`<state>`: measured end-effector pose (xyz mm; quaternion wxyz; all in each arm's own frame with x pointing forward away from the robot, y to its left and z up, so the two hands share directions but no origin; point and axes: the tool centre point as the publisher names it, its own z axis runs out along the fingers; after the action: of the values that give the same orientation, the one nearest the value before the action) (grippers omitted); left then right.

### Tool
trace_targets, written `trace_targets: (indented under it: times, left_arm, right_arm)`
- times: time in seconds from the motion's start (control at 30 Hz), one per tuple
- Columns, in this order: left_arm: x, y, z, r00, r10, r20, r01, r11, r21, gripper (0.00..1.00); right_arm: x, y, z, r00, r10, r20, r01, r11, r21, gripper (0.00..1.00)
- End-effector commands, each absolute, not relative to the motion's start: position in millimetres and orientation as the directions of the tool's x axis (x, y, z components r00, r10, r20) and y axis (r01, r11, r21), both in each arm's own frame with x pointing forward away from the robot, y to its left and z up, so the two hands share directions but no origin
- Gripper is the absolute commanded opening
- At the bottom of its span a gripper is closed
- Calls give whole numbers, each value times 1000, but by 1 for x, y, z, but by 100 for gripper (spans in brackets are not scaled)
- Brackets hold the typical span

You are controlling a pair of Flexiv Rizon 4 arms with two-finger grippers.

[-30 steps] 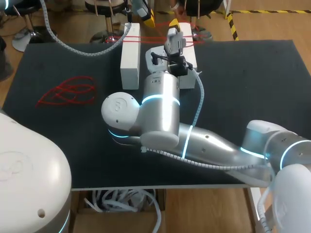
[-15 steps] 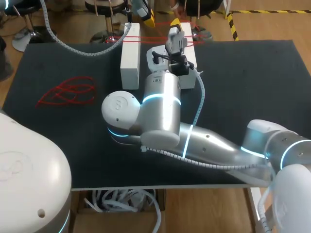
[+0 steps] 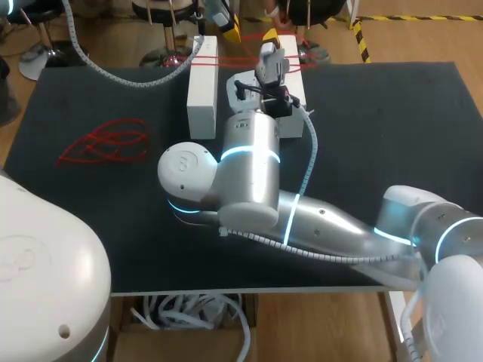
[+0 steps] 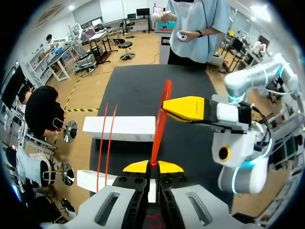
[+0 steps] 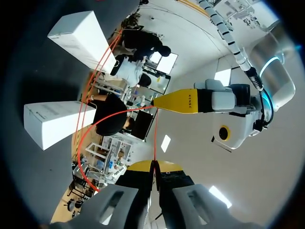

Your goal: Grab the tape and strap the tape.

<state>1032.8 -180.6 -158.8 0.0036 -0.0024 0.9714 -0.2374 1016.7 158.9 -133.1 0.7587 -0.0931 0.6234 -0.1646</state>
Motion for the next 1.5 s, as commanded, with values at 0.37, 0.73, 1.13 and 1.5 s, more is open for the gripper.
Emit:
trace_targets:
  times: [0.37, 0.73, 1.13, 1.5]
  left_arm:
    - [1033, -181, -158, -1000, -7, -4, -4, 889, -457, 0]
    - [1033, -181, -158, -1000, -7, -4, -4, 889, -457, 0]
    - [1033, -181, -158, -1000, -7, -4, -4, 889, -457, 0]
    - [1033, -181, -158, -1000, -7, -4, -4, 889, -457, 0]
  right_arm:
    - [1019, 167, -135, 163, -368, -916, 133, 928, -349, 0]
    - [1019, 177, -138, 164, -364, -917, 131, 929, -346, 0]
    - [1023, 193, -139, 168, -363, -917, 159, 928, -338, 0]
    - [1025, 206, -141, 166, -359, -918, 170, 928, -332, 0]
